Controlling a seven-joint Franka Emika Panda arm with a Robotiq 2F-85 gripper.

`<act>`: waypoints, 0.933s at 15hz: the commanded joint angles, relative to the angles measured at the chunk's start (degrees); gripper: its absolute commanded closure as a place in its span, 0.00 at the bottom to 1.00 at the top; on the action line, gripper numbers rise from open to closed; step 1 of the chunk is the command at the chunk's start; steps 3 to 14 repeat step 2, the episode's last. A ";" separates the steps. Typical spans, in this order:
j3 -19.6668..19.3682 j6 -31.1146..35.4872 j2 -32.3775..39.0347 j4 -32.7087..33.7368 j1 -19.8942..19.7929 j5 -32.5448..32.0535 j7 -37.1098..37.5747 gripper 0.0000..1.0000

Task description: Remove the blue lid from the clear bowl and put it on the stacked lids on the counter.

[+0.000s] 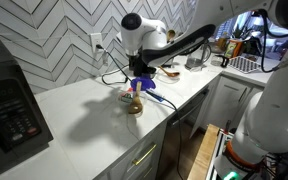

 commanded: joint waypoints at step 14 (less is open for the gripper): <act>-2.93 6.02 -4.66 -1.13 -0.74 5.91 -7.19 0.00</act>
